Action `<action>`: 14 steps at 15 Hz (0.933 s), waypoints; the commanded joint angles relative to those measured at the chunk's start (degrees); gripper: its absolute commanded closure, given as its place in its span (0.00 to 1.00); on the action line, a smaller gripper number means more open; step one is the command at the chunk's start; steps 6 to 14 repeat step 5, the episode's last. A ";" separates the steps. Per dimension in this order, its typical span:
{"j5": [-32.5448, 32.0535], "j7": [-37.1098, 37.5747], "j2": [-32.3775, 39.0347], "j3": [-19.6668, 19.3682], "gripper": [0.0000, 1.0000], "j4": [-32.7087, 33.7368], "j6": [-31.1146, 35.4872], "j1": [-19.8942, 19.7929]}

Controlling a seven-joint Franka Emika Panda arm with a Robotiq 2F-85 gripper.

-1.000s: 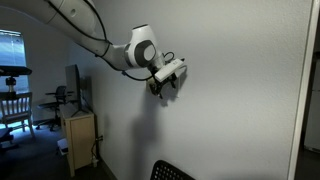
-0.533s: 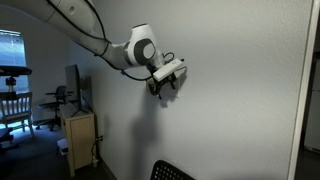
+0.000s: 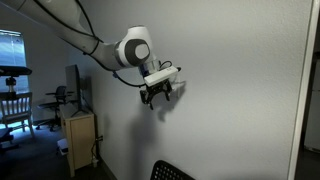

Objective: Flip down the switch on the right

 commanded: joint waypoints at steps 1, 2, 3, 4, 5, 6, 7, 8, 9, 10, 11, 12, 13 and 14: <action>2.85 -1.18 -5.65 -0.17 0.00 -7.29 0.78 -1.16; 1.04 0.09 -2.08 -0.01 0.00 -2.68 -0.11 -0.28; 1.15 0.15 -2.66 -0.07 0.00 -3.26 -0.22 -0.22; 1.19 0.09 -2.68 -0.06 0.00 -3.24 -0.11 -0.18; 1.18 0.09 -2.59 -0.03 0.00 -3.13 -0.11 -0.14; 1.18 0.09 -2.59 -0.03 0.00 -3.13 -0.11 -0.14; 1.18 0.09 -2.59 -0.03 0.00 -3.13 -0.11 -0.14; 1.18 0.09 -2.59 -0.03 0.00 -3.13 -0.11 -0.14; 1.18 0.09 -2.59 -0.03 0.00 -3.13 -0.11 -0.14; 1.18 0.09 -2.59 -0.03 0.00 -3.13 -0.11 -0.14; 1.18 0.09 -2.59 -0.03 0.00 -3.13 -0.11 -0.14; 1.18 0.09 -2.59 -0.03 0.00 -3.13 -0.11 -0.14; 1.18 0.09 -2.59 -0.03 0.00 -3.13 -0.11 -0.14; 1.18 0.09 -2.59 -0.03 0.00 -3.13 -0.11 -0.14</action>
